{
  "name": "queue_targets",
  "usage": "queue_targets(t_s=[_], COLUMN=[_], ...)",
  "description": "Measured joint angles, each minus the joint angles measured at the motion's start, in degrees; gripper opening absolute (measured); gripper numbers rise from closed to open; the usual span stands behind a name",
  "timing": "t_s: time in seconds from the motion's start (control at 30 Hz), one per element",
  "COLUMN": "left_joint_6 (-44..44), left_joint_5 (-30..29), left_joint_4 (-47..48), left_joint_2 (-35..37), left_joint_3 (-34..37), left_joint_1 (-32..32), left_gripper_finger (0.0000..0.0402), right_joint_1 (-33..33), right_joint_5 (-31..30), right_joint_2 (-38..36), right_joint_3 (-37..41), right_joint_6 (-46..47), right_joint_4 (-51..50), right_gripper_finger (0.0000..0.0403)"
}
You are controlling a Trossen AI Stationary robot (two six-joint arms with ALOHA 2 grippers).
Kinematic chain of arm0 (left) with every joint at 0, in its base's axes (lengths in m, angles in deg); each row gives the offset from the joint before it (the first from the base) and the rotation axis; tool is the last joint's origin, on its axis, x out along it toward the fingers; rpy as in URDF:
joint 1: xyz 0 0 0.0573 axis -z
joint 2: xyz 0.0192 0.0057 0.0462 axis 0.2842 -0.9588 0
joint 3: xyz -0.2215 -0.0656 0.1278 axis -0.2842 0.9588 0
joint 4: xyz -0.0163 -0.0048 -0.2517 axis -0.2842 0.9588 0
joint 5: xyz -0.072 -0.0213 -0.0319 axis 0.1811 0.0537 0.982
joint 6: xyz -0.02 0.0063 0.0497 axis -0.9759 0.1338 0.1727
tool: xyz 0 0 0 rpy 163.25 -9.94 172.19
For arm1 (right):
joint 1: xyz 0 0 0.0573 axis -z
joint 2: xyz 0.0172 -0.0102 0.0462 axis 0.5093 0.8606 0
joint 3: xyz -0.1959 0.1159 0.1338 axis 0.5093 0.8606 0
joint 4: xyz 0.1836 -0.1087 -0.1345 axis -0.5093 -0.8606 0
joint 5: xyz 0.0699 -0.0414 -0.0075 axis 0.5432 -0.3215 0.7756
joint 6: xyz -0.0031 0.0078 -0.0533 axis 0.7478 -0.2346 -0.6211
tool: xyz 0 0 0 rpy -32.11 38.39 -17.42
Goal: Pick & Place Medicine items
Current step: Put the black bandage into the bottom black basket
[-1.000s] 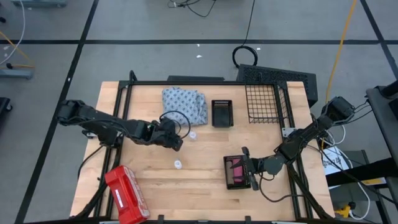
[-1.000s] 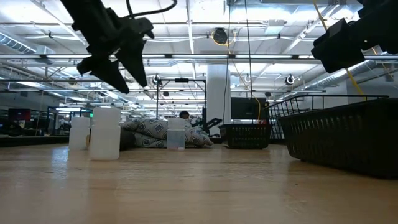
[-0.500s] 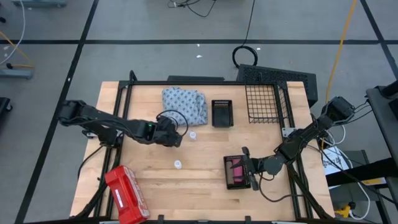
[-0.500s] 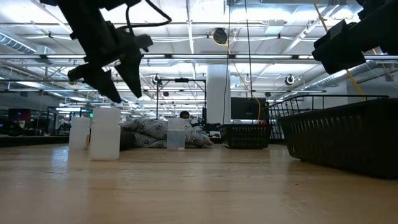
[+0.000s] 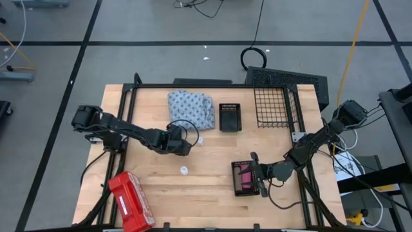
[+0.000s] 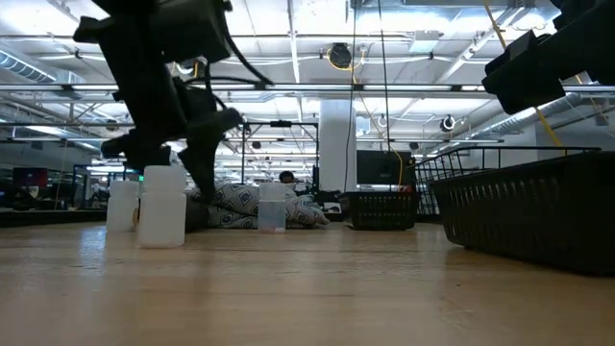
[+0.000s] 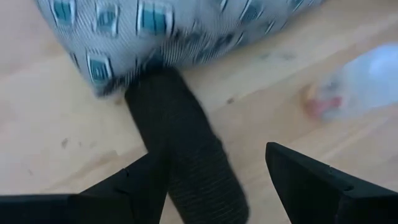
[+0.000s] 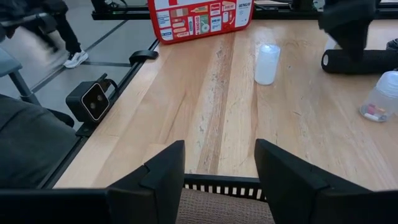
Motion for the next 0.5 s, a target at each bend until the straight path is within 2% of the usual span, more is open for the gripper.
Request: queue_targets(t_s=[0.5], left_joint_6=[-1.2], left_joint_5=[2.2], left_joint_4=[0.8], left_joint_2=[-4.2], left_joint_3=[0.0], left_joint_1=[-2.2], left_gripper_finger=[0.0271], right_joint_1=[0.0], right_joint_5=[0.0], right_joint_2=[0.0], right_joint_3=[0.0], right_joint_6=[0.0], right_joint_4=[0.0], right_gripper_finger=[0.0182])
